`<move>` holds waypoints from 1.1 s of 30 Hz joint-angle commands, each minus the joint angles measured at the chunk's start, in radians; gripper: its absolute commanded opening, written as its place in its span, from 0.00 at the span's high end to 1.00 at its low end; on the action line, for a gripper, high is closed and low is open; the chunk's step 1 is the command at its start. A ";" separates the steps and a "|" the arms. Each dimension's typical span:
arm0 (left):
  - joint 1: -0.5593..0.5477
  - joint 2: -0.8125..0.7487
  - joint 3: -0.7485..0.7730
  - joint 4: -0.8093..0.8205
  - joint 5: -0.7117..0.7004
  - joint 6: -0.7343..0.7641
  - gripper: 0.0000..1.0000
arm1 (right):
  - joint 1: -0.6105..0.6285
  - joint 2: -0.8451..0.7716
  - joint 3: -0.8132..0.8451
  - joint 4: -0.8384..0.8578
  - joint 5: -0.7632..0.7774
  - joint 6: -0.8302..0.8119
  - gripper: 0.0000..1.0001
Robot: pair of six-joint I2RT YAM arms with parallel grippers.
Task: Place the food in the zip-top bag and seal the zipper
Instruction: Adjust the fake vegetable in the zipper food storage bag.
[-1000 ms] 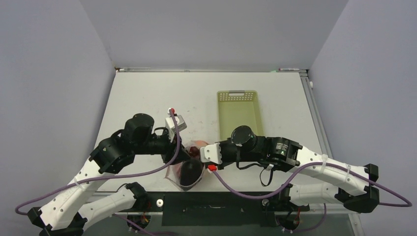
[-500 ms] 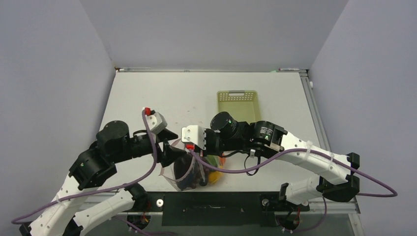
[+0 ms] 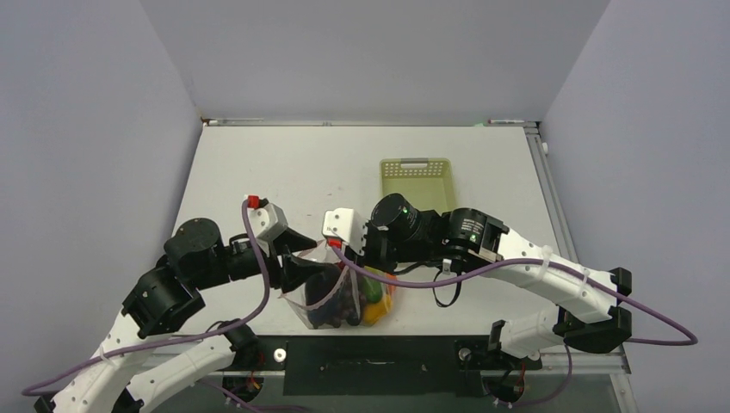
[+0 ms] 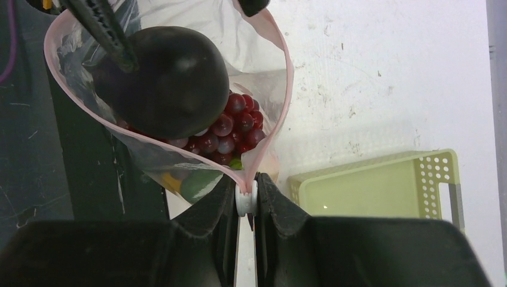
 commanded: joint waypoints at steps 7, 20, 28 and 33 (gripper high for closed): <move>-0.004 0.054 0.011 -0.151 0.044 -0.122 0.52 | 0.007 -0.048 -0.025 0.077 0.096 0.045 0.95; -0.004 0.135 -0.016 -0.220 -0.042 -0.170 0.48 | 0.006 -0.092 -0.084 0.105 0.104 0.056 0.95; -0.004 0.172 -0.010 -0.269 -0.036 -0.171 0.37 | 0.006 -0.116 -0.123 0.125 0.108 0.057 0.95; -0.004 0.180 -0.010 -0.267 -0.024 -0.176 0.37 | 0.007 -0.123 -0.137 0.132 0.108 0.060 0.95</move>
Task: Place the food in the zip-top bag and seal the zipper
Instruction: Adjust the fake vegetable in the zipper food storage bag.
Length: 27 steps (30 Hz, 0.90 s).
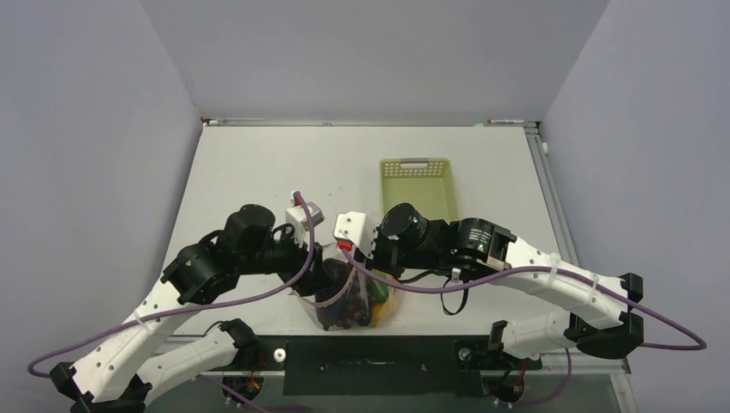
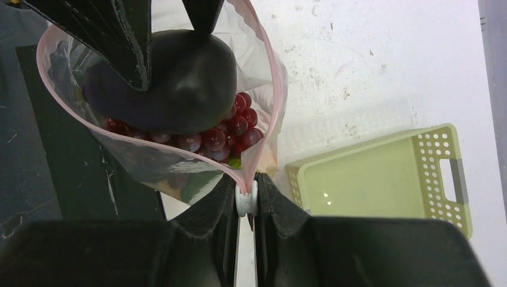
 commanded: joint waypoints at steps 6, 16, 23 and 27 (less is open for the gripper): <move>-0.010 0.025 0.000 0.054 0.099 -0.024 0.41 | 0.006 -0.041 -0.009 0.080 0.031 0.022 0.95; -0.020 0.074 0.028 0.092 0.123 -0.013 0.78 | 0.007 -0.044 -0.019 0.088 0.031 0.034 0.95; -0.022 0.127 0.100 0.098 0.106 0.000 0.85 | 0.008 -0.049 -0.016 0.092 0.022 0.040 0.95; -0.021 0.164 0.127 0.093 0.106 0.001 0.72 | 0.008 -0.057 -0.023 0.093 0.030 0.040 0.95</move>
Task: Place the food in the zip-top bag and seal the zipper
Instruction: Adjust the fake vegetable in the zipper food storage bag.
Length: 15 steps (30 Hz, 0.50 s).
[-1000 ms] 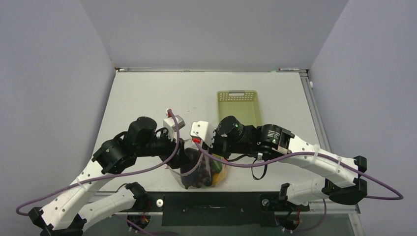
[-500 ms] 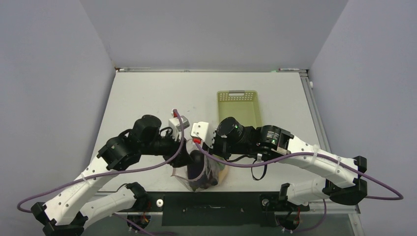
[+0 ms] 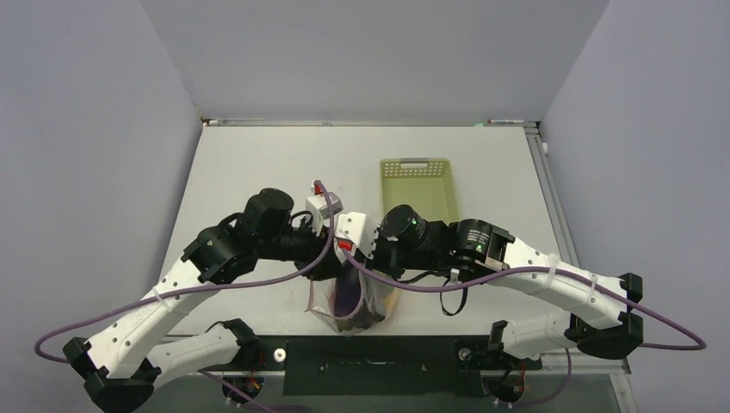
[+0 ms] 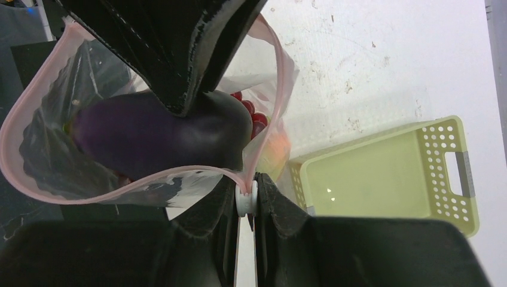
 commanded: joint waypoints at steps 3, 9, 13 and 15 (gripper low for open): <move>-0.011 0.038 0.060 0.019 -0.017 0.019 0.55 | 0.008 -0.060 -0.009 0.090 0.023 0.020 0.95; -0.023 0.038 0.028 -0.017 -0.039 0.010 0.40 | 0.008 -0.072 -0.030 0.101 0.027 0.019 0.94; -0.036 0.026 0.001 -0.031 -0.048 0.002 0.32 | 0.008 -0.079 -0.042 0.107 0.027 0.018 0.94; -0.047 0.027 -0.009 -0.032 -0.048 0.001 0.30 | 0.008 -0.081 -0.048 0.113 0.026 0.017 0.94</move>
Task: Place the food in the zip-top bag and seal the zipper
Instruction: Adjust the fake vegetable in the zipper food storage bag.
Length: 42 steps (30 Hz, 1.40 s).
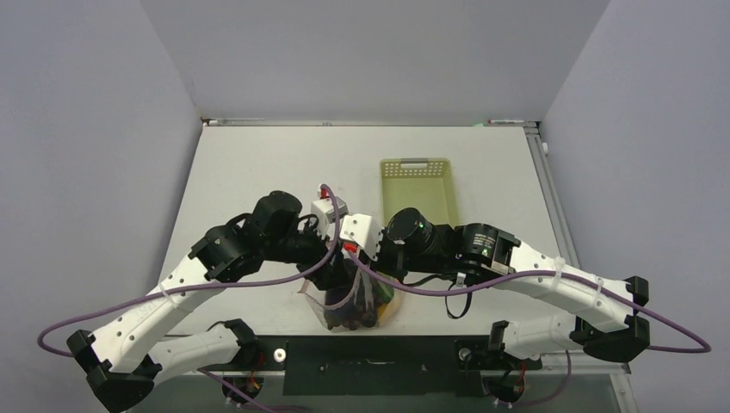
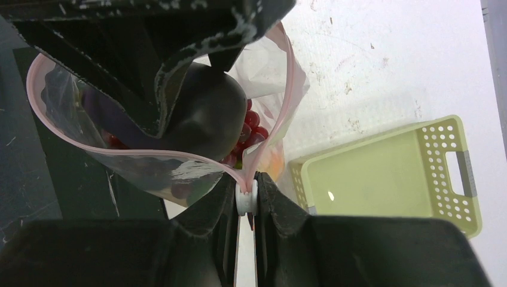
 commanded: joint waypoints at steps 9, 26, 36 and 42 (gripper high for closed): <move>-0.052 0.021 -0.058 0.048 0.001 -0.030 0.24 | 0.007 -0.042 -0.017 0.094 0.015 0.022 0.94; -0.085 0.043 -0.089 0.162 -0.022 -0.101 0.71 | 0.008 -0.059 -0.041 0.107 0.017 0.030 0.94; -0.084 0.018 0.021 0.160 -0.102 -0.106 0.99 | 0.008 -0.070 -0.053 0.114 0.008 0.038 0.94; -0.084 0.087 0.095 0.128 -0.095 -0.069 0.99 | 0.008 -0.067 -0.051 0.113 -0.003 0.035 0.94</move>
